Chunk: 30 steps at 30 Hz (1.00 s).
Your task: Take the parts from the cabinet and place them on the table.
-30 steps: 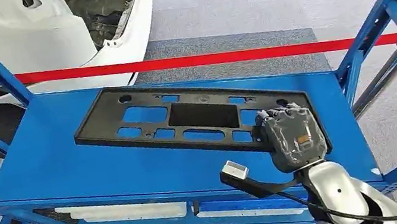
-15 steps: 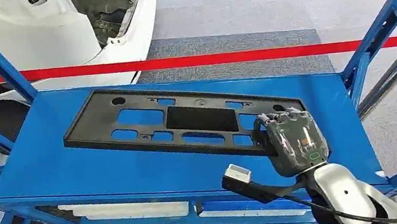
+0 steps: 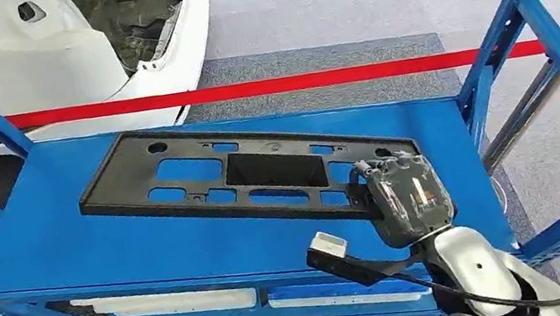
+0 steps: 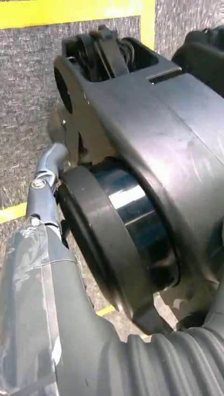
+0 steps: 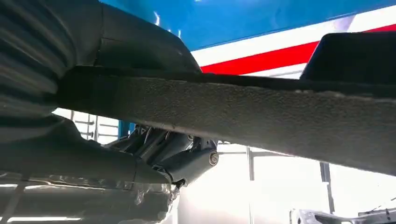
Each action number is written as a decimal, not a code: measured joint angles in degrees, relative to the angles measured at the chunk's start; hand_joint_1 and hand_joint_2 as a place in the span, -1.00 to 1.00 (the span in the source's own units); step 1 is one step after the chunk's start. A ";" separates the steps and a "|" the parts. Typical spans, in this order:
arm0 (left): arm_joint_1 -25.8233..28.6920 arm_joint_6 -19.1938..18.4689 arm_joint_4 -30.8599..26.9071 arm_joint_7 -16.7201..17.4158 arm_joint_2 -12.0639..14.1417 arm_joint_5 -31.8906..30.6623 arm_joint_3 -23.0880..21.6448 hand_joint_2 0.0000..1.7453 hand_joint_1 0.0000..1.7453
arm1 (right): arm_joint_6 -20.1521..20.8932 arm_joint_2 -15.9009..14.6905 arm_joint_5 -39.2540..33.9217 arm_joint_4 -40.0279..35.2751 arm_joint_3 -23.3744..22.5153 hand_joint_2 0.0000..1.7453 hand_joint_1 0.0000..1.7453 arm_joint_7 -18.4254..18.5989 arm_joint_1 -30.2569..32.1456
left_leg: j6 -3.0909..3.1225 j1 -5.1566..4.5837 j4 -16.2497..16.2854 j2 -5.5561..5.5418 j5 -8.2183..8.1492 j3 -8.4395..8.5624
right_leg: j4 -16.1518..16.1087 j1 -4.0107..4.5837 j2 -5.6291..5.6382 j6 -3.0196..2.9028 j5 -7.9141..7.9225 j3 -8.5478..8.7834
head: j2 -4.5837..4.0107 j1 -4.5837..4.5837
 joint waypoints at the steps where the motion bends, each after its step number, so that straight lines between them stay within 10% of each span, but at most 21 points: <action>1: 0.01 0.02 0.00 0.02 0.00 0.00 0.00 1.00 -1.00 | -0.07 0.00 -0.04 0.00 0.00 1.00 1.00 0.04 0.01 | 0.17 0.03 -3.87 0.00 2.48 1.96 | 0.11 -0.01 0.13 0.02 -0.02 0.01 | 0.00 -0.22; 3: 0.01 0.07 0.00 0.24 0.00 -0.11 -0.04 1.00 -1.00 | -0.22 -0.02 -0.09 -0.15 -0.02 1.00 1.00 0.11 0.01 | 0.52 0.13 -13.52 -0.02 7.02 6.05 | 0.35 -0.02 0.34 0.21 -0.13 0.03 | 0.00 -0.85; 8: 0.04 0.07 0.00 0.24 -0.02 -0.17 -0.22 1.00 -1.00 | -0.55 -0.33 -0.31 -0.33 -0.04 1.00 1.00 0.20 0.10 | 1.66 -0.14 -15.79 -0.19 6.76 5.78 | 0.46 0.31 0.45 1.88 0.73 -1.07 | 0.00 -0.72; 14: 0.02 0.00 -0.02 0.24 -0.07 -0.17 -0.24 1.00 -1.00 | -0.72 -0.68 -0.55 -0.44 -0.09 1.00 1.00 0.20 0.61 | 3.08 -0.09 -15.95 0.35 7.91 4.65 | 17.67 0.18 0.37 2.88 -9.20 -7.18 | 0.00 1.29; 16: 0.00 0.00 -0.02 0.24 -0.07 -0.20 -0.24 1.00 -1.00 | -0.74 -0.81 -0.57 -0.44 -0.09 1.00 1.00 0.20 0.77 | 3.04 -0.18 -15.66 0.35 8.00 4.32 | 13.56 0.25 0.37 2.57 -6.35 -4.35 | 0.00 1.66; 18: -0.04 0.00 -0.02 0.24 -0.09 -0.24 -0.24 1.00 -1.00 | -0.87 -0.85 -0.61 -0.48 -0.11 1.00 1.00 0.20 0.76 | 2.92 -0.25 -15.51 0.32 8.07 4.37 | 2.76 0.51 0.37 1.72 -1.67 1.75 | 0.00 2.19; 19: -0.05 0.00 -0.02 0.24 -0.13 -0.30 -0.24 1.00 -1.00 | -0.96 -0.87 -0.66 -0.50 -0.18 1.00 1.00 0.20 0.76 | 2.61 -0.33 -15.51 0.32 8.26 4.19 | 0.46 0.83 0.40 1.30 -2.38 2.90 | 0.00 2.26; 24: -0.07 0.04 -0.02 0.24 -0.09 -0.55 -0.26 1.00 -1.00 | -1.53 -1.11 -0.92 -0.79 -0.26 1.00 1.00 0.26 0.89 | 0.88 -0.36 -14.95 0.24 8.41 3.39 | -1.11 0.39 0.10 0.13 -0.56 2.00 | 0.00 2.25; 28: -0.13 0.04 -0.02 0.24 -0.04 -0.55 -0.24 1.00 -1.00 | -1.95 -1.14 -1.14 -0.87 -0.28 1.00 1.00 0.24 1.02 | -0.26 0.05 -1.58 0.07 -0.87 -1.01 | -0.98 0.40 -0.27 -0.59 0.47 0.45 | 0.00 0.57; 30: -0.24 0.04 -0.02 0.26 -0.02 -0.57 -0.24 1.00 -1.00 | -1.95 -1.14 -1.20 -0.87 -0.28 1.00 1.00 0.24 1.15 | -0.61 0.20 0.83 0.07 -1.28 -0.45 | -0.70 0.30 -0.34 -0.37 0.97 -0.33 | 0.00 0.16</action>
